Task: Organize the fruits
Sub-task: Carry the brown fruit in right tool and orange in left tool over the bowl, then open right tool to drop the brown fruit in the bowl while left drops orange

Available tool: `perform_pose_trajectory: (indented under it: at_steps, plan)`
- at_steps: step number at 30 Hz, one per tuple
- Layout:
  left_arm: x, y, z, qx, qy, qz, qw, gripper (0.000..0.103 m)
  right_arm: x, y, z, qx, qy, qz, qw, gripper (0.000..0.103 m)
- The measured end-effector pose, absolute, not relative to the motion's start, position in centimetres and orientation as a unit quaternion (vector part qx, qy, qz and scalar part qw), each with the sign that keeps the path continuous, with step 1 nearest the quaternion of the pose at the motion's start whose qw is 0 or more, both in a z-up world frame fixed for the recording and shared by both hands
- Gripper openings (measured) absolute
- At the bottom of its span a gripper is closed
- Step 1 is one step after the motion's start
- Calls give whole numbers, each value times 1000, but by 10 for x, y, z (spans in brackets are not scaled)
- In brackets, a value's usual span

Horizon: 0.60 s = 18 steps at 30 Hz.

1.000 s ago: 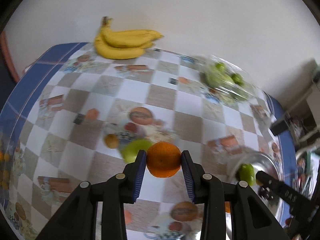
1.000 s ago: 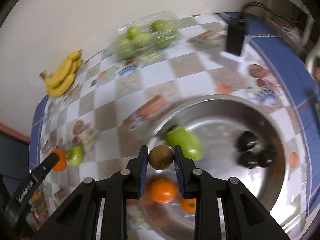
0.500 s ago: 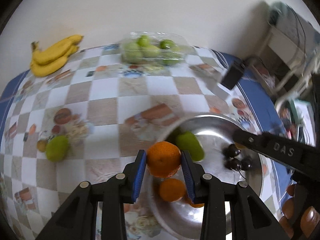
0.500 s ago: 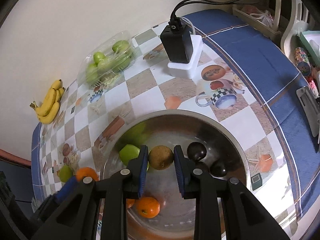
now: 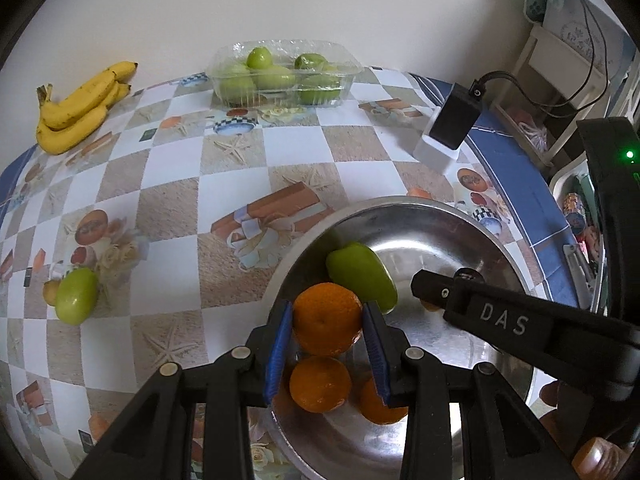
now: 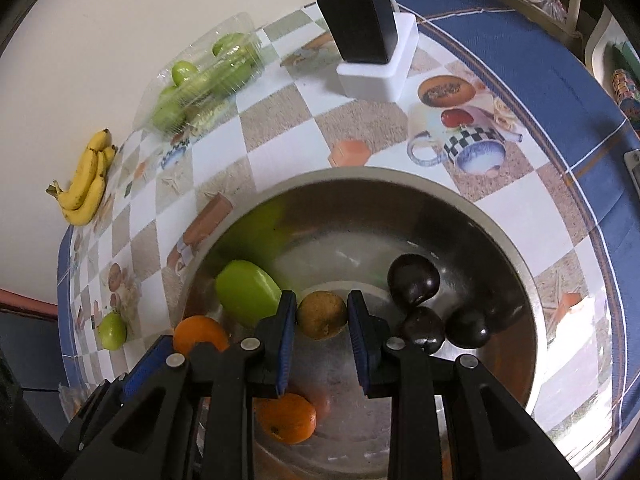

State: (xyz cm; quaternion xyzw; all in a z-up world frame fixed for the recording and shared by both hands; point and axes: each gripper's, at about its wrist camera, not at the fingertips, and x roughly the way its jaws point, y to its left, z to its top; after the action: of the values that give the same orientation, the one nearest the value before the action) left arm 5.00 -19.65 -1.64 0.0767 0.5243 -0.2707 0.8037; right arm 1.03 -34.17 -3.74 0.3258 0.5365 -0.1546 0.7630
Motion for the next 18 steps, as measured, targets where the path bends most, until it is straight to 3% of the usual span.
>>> perform_pose_trajectory:
  at_steps: [18]
  plan:
    - [51,-199,-23,69,540,-273,794,39,11,-342,-41,329,545,-158,755,29]
